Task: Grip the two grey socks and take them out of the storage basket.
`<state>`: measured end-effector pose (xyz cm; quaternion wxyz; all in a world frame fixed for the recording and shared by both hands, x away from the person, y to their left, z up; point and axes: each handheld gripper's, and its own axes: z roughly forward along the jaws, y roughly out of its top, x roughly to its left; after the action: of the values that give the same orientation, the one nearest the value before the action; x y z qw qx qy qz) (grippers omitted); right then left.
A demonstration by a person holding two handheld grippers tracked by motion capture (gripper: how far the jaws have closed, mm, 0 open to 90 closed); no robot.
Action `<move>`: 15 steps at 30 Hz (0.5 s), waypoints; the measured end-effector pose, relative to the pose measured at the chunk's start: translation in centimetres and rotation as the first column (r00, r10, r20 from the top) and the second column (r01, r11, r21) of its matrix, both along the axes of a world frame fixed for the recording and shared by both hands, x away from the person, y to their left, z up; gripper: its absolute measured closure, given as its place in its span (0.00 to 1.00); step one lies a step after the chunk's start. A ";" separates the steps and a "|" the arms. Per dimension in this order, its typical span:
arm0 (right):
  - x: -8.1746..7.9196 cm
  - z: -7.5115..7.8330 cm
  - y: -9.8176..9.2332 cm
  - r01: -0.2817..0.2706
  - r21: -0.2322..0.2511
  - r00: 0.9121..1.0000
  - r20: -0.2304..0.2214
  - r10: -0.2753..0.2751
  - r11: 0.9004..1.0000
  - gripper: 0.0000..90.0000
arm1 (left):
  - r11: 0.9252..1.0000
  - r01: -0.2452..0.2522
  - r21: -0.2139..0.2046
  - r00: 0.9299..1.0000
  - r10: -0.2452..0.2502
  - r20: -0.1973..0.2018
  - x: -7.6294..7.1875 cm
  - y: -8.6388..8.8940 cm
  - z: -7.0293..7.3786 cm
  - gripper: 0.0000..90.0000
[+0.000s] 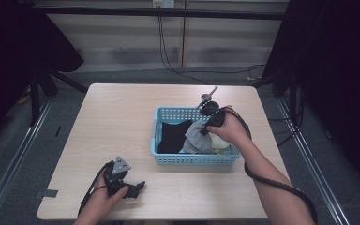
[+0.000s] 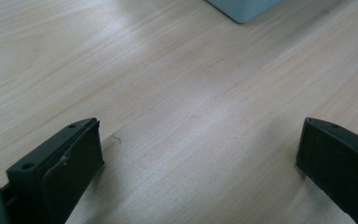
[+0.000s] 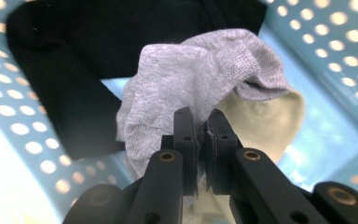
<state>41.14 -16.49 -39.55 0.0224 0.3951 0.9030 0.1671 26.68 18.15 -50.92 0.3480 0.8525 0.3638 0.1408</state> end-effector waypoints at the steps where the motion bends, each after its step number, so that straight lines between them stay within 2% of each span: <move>1: 0.0 0.0 0.0 0.000 0.000 1.000 0.000 0.000 1.000 0.94 | 1.000 0.000 0.000 1.000 0.000 0.000 0.0 0.0 0.0 0.00; 3: -0.1 1.2 -0.5 0.010 -0.003 1.000 0.012 -0.010 1.000 0.94 | 1.000 -0.001 0.001 1.000 0.001 0.000 0.0 0.0 0.0 0.00; 10: -0.3 2.8 -1.5 0.001 0.000 0.999 0.034 -0.001 1.000 0.94 | 1.000 0.000 0.000 1.000 0.000 0.000 0.0 0.0 0.0 0.00; 15: -0.5 3.9 -2.3 0.014 0.004 1.000 0.027 -0.014 1.000 0.94 | 1.000 0.000 0.003 1.000 0.000 -0.003 0.0 0.0 0.0 0.00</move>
<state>40.66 -18.83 -35.69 0.0349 0.3991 0.8996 0.1739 26.67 18.15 -50.89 0.3463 0.8532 0.3639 0.1402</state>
